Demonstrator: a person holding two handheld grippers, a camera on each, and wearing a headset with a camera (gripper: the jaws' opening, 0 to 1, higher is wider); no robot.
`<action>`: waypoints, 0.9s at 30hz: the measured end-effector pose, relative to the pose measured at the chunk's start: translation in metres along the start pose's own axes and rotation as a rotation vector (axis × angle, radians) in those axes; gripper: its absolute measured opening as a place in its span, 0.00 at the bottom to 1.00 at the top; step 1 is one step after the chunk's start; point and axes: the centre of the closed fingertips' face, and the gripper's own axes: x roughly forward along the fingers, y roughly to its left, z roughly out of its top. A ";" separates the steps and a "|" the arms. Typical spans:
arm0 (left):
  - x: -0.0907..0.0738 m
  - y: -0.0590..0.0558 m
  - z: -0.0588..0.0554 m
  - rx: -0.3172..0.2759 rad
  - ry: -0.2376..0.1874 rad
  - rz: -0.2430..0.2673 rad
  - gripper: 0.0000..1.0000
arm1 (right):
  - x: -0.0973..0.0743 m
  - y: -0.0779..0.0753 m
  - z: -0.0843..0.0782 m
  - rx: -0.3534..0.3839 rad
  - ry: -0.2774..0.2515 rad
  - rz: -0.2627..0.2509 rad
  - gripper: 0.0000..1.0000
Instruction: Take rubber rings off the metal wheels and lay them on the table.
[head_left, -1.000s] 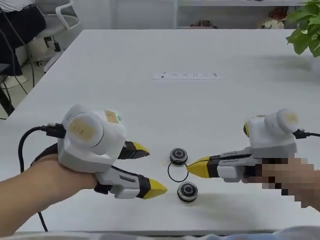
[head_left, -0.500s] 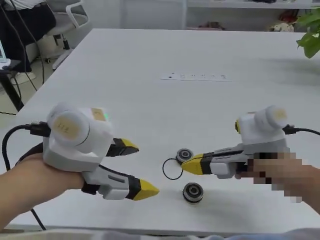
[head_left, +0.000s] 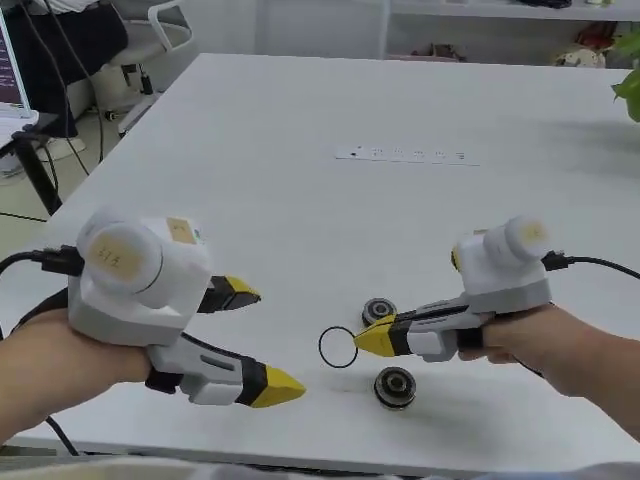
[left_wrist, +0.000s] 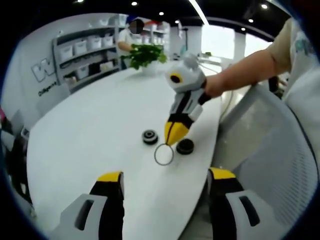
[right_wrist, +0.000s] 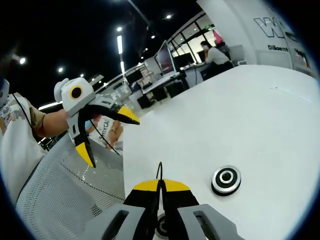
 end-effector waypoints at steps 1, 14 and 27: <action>-0.001 0.001 -0.001 -0.002 0.001 0.002 0.69 | 0.002 -0.001 -0.001 0.003 0.005 -0.003 0.00; -0.003 0.004 -0.005 -0.014 0.006 0.011 0.71 | 0.009 -0.022 -0.017 0.014 0.054 -0.056 0.00; -0.001 0.003 -0.007 -0.018 0.019 0.004 0.71 | 0.007 -0.031 -0.021 -0.022 0.076 -0.103 0.07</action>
